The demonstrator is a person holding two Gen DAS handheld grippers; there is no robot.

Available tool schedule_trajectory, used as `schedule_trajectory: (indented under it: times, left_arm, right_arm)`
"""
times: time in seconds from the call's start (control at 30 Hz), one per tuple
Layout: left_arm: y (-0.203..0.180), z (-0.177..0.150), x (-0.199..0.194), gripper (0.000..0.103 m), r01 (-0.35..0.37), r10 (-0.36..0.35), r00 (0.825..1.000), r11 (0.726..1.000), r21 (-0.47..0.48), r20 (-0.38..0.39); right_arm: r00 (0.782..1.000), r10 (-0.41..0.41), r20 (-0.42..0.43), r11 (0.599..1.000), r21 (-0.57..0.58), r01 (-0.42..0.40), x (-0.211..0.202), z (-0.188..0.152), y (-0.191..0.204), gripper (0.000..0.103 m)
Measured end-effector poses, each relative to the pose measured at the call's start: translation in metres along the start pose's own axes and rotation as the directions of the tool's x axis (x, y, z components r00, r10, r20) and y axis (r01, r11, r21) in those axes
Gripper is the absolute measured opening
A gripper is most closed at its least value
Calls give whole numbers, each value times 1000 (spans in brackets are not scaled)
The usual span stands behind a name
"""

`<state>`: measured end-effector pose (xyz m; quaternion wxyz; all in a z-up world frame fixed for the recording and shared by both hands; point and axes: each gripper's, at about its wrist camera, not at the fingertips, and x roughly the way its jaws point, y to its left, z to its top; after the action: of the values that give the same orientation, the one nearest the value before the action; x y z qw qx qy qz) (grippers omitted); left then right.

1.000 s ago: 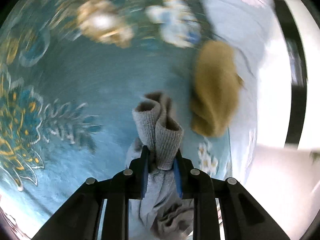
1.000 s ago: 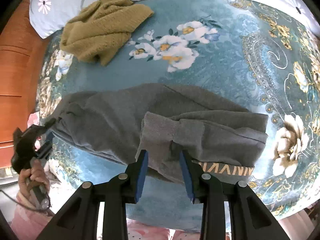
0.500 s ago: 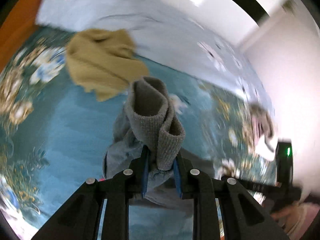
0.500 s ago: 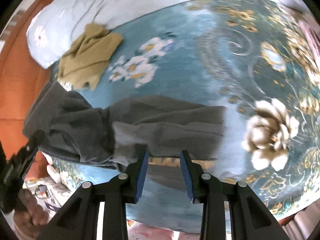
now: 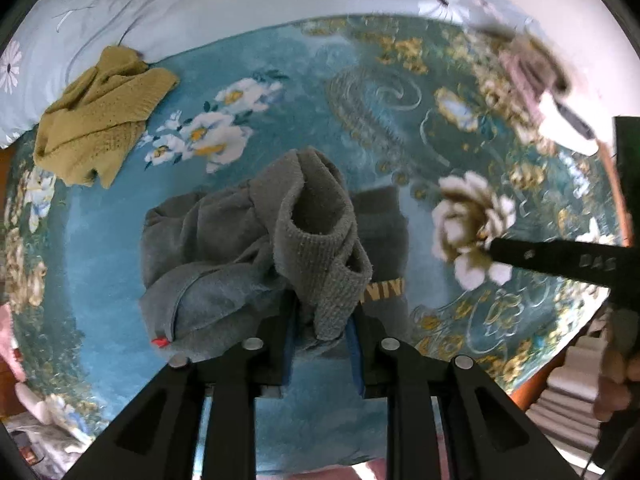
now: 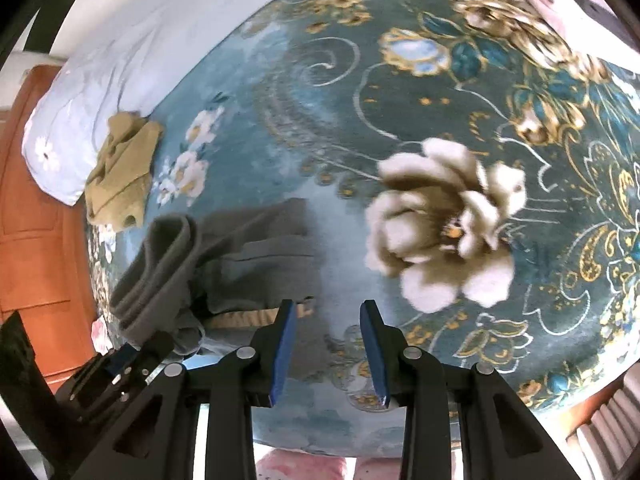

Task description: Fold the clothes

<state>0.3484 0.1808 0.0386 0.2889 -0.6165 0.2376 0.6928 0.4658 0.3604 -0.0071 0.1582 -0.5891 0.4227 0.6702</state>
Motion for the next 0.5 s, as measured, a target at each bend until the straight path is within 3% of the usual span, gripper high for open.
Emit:
schedule_trajectory:
  times: [0.13, 0.33, 0.4, 0.5]
  left_arm:
    - [0, 3, 6, 40, -13, 12, 999, 1000, -25, -33]
    - [-3, 5, -4, 42, 60, -60, 998, 998, -18, -13]
    - [8, 4, -13, 42, 74, -74, 997, 996, -57, 8]
    - [49, 6, -19, 42, 83, -77, 996, 977, -196, 39]
  right_arm:
    - [1000, 0, -2, 1000, 17, 0, 0, 4, -16, 37]
    - [1000, -5, -26, 1000, 3, 5, 9, 14, -17, 37]
    - [999, -7, -39, 1000, -11, 7, 14, 18, -11, 37]
    - [998, -1, -56, 999, -48, -1, 22, 23, 4, 37]
